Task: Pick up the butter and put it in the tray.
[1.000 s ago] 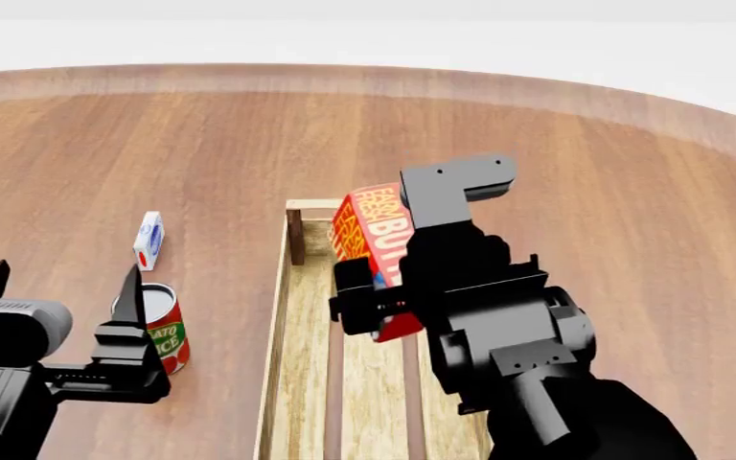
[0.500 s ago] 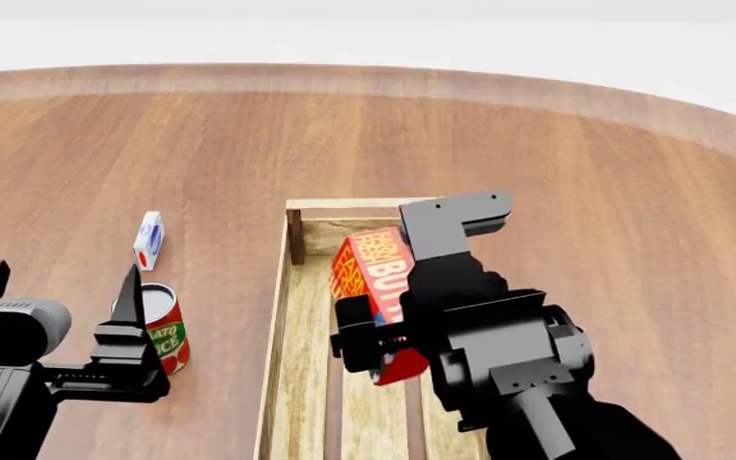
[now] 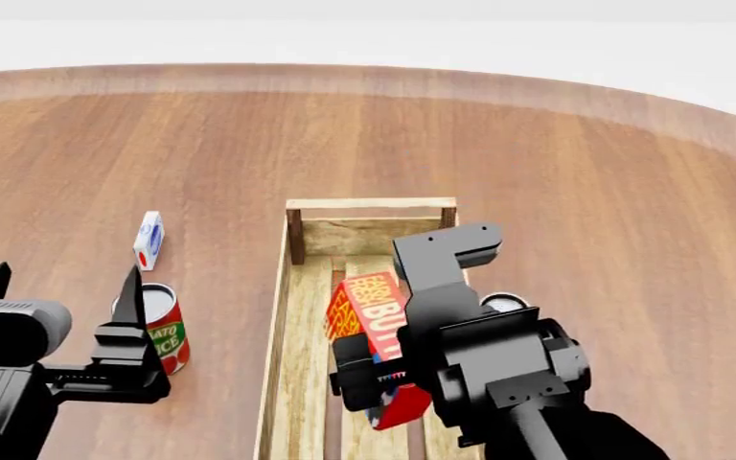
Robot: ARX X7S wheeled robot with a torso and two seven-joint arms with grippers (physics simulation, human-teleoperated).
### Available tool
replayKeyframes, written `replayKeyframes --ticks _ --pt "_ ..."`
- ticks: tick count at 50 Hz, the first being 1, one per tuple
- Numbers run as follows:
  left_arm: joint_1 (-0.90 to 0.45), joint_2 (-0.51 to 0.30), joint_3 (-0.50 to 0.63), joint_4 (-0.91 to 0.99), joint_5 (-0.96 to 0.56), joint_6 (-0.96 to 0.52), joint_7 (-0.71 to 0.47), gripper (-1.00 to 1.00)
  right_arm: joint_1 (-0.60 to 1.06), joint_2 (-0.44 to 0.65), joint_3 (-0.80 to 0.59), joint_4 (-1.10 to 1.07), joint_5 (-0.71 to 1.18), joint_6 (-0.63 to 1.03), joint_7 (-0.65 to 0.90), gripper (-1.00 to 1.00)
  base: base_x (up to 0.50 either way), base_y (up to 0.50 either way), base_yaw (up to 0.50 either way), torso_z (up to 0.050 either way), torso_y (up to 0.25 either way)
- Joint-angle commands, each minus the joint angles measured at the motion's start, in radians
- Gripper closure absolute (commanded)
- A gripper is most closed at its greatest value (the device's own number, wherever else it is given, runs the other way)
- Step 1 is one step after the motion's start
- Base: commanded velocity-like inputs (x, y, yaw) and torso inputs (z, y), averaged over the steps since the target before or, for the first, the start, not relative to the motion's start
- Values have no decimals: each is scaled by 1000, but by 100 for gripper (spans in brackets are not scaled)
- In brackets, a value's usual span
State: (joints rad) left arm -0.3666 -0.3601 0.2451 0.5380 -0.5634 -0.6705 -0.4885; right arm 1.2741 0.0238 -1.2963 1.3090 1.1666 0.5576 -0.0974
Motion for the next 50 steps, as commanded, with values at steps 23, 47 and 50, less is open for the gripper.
replayKeyframes --ticks 23,47,50 --pt "-1 14 -19 -11 13 25 14 -100 5 -24 105 0 -86 14 -37 -100 0 0 0 0 0" --pt "-2 8 -21 -22 3 33 11 -100 144 -24 -53 -16 21 -2 7 -100 0 0 0 0 0" --pt "-4 7 -23 -20 -1 31 10 -100 165 -24 -87 -16 50 -13 12 -100 0 0 0 0 0"
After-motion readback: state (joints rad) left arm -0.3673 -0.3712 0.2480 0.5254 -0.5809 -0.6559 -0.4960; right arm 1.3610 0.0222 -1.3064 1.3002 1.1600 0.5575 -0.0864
